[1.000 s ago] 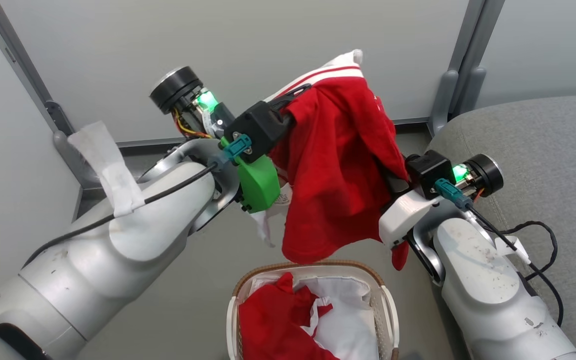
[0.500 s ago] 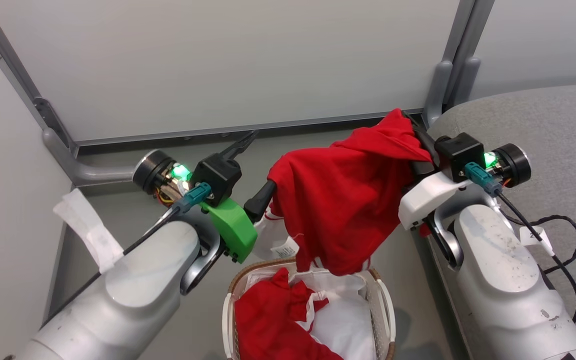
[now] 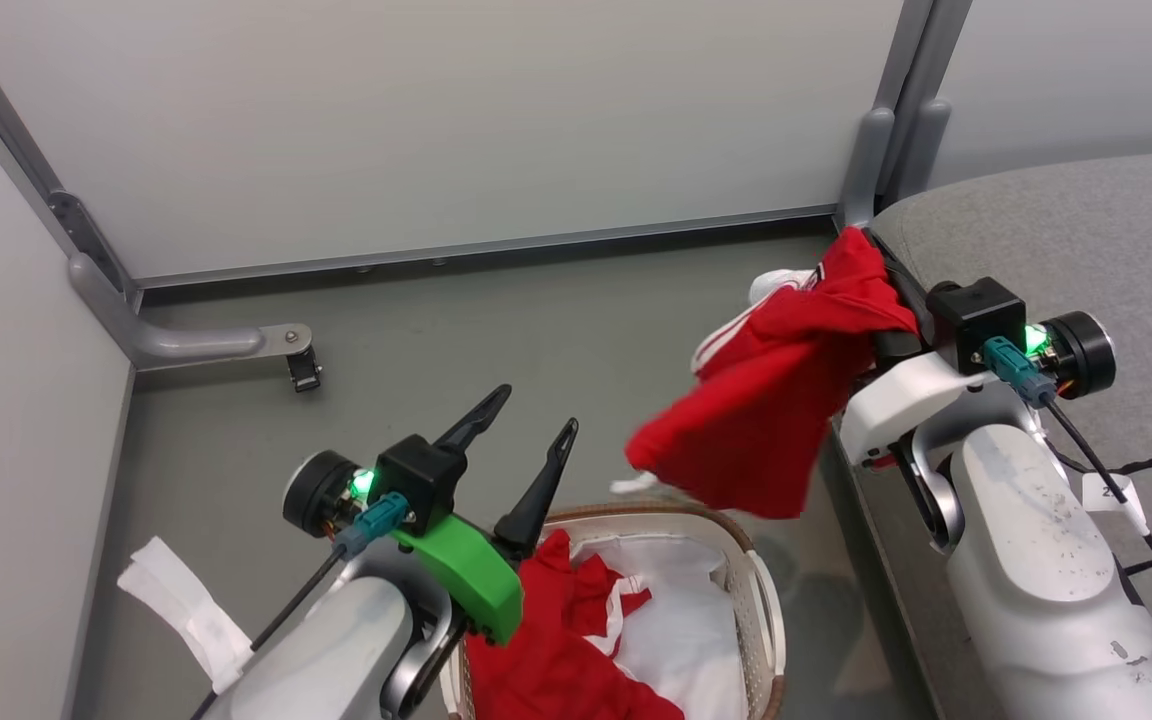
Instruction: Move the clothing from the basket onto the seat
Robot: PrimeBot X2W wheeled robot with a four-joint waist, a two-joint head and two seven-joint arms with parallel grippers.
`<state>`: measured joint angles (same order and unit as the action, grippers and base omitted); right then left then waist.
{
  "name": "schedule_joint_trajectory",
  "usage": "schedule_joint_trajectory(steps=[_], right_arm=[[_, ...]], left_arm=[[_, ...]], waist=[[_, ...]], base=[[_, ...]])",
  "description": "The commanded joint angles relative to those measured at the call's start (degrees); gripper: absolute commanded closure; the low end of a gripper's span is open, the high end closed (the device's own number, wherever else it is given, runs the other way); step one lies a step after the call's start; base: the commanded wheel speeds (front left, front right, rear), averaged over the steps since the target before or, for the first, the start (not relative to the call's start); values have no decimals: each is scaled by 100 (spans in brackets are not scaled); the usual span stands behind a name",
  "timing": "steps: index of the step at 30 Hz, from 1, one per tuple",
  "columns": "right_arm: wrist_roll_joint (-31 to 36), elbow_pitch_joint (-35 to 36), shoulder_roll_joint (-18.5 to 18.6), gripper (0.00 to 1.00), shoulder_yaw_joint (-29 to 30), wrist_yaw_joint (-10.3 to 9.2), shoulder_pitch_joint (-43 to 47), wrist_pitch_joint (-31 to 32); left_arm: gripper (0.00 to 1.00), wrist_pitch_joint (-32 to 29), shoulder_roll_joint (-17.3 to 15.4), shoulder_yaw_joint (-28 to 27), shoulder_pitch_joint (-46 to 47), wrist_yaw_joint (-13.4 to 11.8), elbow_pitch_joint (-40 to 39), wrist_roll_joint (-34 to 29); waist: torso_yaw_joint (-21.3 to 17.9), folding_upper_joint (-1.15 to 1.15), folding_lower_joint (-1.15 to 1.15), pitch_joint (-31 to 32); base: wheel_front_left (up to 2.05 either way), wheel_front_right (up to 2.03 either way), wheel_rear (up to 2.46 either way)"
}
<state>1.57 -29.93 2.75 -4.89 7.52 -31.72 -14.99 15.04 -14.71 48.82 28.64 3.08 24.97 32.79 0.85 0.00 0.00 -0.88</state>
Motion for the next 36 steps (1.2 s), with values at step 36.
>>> schedule_joint_trajectory(steps=[36], right_arm=[[353,728,24,100,603,-7,57,-29]], left_arm=[[0,14,666,-1098,-557,441,-274,-1269]], waist=[[-1782,0,0,-955]], base=[[0,0,0]])
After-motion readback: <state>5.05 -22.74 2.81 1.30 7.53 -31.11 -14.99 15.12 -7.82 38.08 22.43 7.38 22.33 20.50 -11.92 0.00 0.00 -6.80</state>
